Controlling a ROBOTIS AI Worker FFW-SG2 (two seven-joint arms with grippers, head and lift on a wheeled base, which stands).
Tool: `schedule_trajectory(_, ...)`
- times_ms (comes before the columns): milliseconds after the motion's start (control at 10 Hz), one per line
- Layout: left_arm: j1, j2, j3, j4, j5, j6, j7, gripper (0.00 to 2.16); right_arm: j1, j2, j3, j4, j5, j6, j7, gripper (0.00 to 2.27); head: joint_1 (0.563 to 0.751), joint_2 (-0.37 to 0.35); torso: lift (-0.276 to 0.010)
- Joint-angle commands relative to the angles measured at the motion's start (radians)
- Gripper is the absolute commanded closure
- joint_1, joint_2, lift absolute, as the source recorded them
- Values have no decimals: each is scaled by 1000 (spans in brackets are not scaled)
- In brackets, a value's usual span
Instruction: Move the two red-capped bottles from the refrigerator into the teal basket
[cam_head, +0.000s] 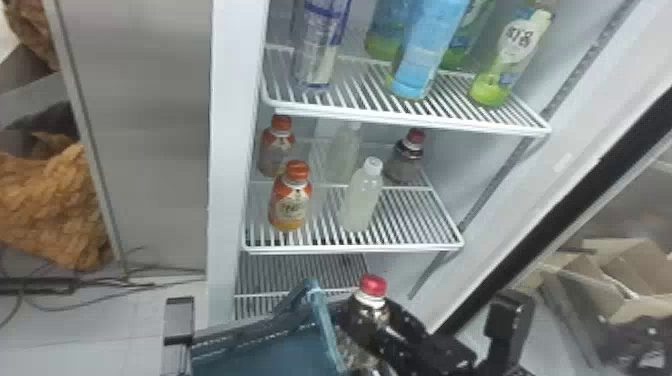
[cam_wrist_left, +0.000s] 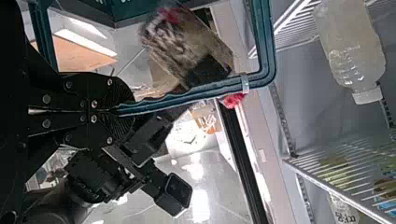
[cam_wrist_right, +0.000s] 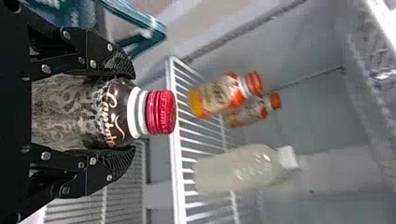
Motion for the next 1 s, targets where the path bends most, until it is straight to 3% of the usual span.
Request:
schedule_trajectory(0,1,0,2,0,1,0,0,1128,-2,-7,20,5,-7,27,4,674,695,-350,-228)
schedule_trajectory(200,1,0,2,0,3,0,0,1128,-9,-8,24,15,5,32,4,618,695,-350,-228)
schedule_trajectory(400,1,0,2,0,3,0,0,1128,-17,-8,20,25,27,12,4,410,695,-350,-228)
schedule_trajectory(900,4,0,2,0,5,-2,0,1128,-71,16,10,158,89,-459,-34,375,695,-350,-228)
